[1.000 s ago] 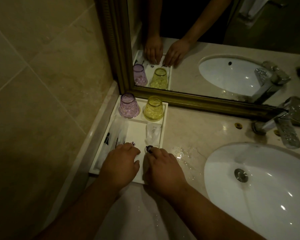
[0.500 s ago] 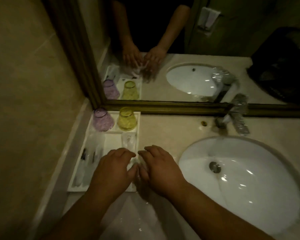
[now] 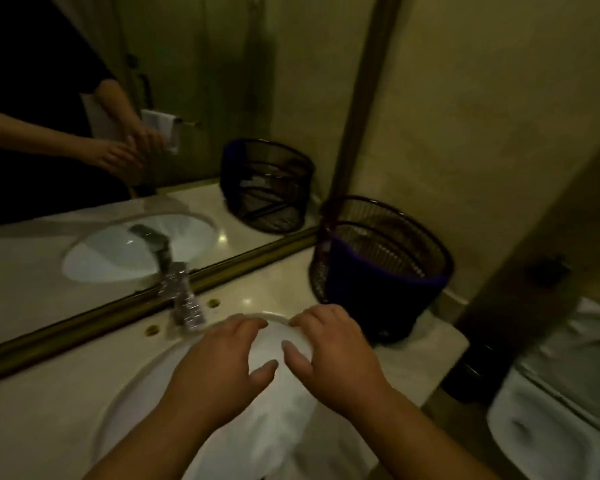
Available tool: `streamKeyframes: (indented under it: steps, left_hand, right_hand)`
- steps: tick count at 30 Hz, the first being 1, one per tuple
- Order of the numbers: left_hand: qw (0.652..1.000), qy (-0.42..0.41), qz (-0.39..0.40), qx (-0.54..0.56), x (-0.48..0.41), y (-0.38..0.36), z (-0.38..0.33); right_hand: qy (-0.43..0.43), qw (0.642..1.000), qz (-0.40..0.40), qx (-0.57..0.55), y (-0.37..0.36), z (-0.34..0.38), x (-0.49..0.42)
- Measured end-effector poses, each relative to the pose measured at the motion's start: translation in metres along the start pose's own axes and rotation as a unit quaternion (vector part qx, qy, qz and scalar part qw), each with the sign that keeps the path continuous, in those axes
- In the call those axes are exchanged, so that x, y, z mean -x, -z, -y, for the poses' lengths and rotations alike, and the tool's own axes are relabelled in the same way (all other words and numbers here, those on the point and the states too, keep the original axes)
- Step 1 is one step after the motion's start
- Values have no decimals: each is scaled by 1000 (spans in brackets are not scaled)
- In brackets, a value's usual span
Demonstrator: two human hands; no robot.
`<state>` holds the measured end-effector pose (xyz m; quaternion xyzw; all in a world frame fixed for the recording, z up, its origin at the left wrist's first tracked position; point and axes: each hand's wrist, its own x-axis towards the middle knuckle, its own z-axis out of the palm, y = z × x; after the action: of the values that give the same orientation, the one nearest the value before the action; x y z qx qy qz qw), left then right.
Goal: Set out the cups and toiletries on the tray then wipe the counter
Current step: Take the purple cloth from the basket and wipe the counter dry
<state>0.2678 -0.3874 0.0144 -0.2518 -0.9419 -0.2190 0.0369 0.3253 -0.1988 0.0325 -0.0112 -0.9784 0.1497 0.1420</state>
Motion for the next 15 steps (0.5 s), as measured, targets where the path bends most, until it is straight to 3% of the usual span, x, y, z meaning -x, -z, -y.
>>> streamKeyframes:
  steps: [5, 8, 12, 15]
  left_hand:
    - [1000, -14, 10, -5, -87, -55, -83]
    - [1000, 10, 7, -6, -135, -102, -124]
    - [999, 29, -9, -13, -169, -150, -157]
    - [999, 18, -23, -18, -178, -166, -172]
  right_hand:
    - [-100, 994, -45, 29, 37, -130, -14]
    - [-198, 978, -62, -40, 41, -214, -20]
    - [-352, 905, -70, -228, 26, -290, -27]
    - [-389, 841, -51, -372, 10, -307, -36]
